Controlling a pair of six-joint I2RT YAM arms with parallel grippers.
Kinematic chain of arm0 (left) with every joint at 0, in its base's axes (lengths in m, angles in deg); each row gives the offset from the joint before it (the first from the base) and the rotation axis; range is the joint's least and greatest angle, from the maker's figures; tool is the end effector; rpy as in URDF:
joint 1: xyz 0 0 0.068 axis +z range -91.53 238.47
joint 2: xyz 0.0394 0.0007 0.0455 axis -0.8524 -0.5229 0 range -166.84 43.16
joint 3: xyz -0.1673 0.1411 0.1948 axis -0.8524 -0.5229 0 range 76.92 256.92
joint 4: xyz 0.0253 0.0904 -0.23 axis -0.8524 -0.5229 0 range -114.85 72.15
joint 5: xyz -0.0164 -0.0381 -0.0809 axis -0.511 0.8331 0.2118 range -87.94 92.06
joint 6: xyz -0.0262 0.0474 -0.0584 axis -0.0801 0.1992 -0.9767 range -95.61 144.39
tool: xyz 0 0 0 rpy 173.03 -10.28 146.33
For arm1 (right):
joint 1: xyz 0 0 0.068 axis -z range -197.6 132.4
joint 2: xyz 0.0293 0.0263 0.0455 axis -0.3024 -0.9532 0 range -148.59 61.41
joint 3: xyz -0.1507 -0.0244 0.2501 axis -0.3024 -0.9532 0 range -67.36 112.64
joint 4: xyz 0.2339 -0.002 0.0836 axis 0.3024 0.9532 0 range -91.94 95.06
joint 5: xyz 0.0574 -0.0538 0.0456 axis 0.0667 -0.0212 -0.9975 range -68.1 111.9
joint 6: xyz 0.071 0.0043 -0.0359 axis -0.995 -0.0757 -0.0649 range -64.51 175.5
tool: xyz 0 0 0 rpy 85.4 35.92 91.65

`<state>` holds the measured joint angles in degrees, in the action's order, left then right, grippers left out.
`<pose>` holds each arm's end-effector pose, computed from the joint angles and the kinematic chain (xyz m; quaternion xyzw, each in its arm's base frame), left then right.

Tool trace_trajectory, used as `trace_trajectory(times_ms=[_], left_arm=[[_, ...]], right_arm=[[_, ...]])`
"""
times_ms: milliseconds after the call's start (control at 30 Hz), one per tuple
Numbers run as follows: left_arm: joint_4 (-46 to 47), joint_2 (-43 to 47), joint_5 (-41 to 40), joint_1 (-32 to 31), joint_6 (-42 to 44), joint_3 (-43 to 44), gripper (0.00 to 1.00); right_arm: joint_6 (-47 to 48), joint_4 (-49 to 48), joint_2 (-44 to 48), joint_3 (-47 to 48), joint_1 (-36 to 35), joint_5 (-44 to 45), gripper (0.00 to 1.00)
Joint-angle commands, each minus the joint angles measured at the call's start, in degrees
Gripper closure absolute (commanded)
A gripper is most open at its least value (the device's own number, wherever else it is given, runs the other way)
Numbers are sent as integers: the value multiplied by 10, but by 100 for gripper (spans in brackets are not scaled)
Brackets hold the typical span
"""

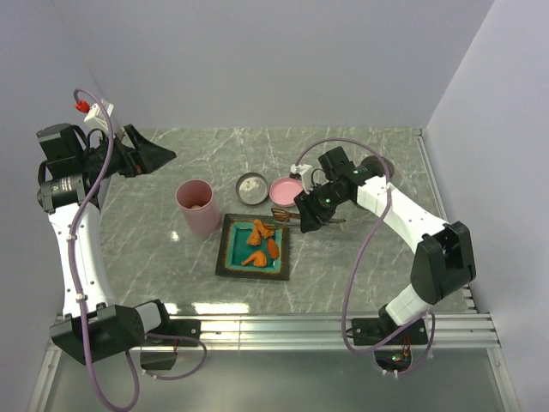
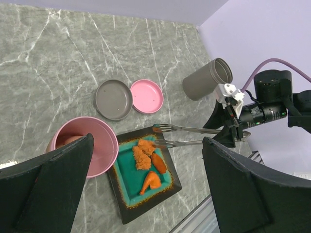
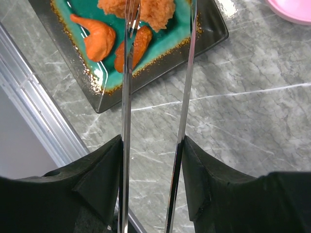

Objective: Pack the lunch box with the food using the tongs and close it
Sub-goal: Pick up the food using the clamp

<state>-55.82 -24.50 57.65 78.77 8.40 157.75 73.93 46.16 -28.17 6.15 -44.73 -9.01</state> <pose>0.2310 0.0252 0.4407 0.0067 0.7864 -0.3747 0.4910 0.2638 0.1748 0.2724 -0.4187 0.8431 0.2754 0.1951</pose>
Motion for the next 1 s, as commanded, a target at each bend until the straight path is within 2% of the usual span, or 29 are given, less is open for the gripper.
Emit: trace_trajectory(times_ms=[0, 533, 967], left_arm=[[19, 8, 14, 2, -2, 1, 1], [33, 9, 16, 3, -12, -11, 1], [31, 6, 16, 3, -11, -8, 1]], right_arm=[[-2, -26, -11, -8, -5, 1, 44], [-11, -26, -22, -11, -30, -7, 41], [-25, -57, -24, -35, -65, 48, 46]])
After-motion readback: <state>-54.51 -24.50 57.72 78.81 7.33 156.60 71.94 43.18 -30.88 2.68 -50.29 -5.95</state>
